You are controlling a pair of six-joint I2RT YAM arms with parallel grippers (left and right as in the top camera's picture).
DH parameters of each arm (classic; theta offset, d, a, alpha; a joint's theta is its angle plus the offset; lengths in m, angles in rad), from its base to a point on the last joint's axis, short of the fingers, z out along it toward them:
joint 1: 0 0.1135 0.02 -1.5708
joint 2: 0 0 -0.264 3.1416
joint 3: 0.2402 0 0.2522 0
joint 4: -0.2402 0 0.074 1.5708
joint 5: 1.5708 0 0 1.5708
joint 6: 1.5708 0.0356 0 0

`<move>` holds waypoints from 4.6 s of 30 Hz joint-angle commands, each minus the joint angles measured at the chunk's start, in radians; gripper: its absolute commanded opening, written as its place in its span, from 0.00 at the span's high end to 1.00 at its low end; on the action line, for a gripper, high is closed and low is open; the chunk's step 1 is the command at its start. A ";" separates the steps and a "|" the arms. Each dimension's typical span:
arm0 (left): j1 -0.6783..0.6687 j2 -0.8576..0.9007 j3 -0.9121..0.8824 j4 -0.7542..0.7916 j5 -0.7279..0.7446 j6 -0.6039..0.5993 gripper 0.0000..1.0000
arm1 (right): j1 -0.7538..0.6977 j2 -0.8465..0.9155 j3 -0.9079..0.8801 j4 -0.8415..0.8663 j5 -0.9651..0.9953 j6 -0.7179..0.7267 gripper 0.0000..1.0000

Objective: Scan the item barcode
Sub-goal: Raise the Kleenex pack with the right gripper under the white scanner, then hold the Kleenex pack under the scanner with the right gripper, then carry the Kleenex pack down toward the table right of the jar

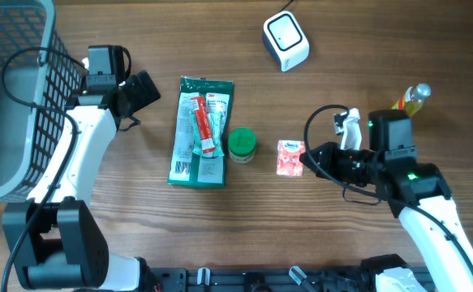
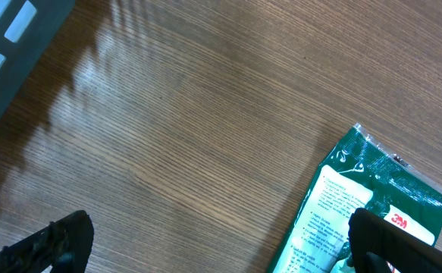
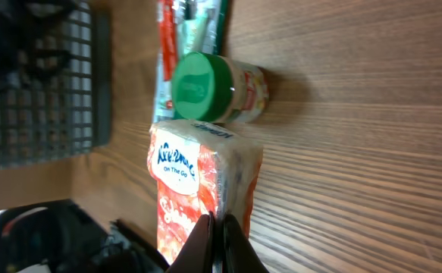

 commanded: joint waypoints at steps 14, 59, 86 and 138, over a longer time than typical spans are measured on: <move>0.003 -0.012 0.013 0.000 0.005 0.005 0.00 | 0.035 0.461 1.027 -0.656 0.418 -0.154 0.96; 0.003 -0.012 0.013 0.000 0.005 0.005 0.00 | 0.253 1.195 1.176 0.281 1.350 -0.752 0.96; 0.003 -0.012 0.013 0.000 0.005 0.005 0.00 | 0.151 0.743 0.791 -0.729 0.765 0.008 0.96; 0.003 -0.012 0.013 0.000 0.005 0.005 0.00 | 0.153 0.578 0.337 -0.289 0.449 -0.141 0.46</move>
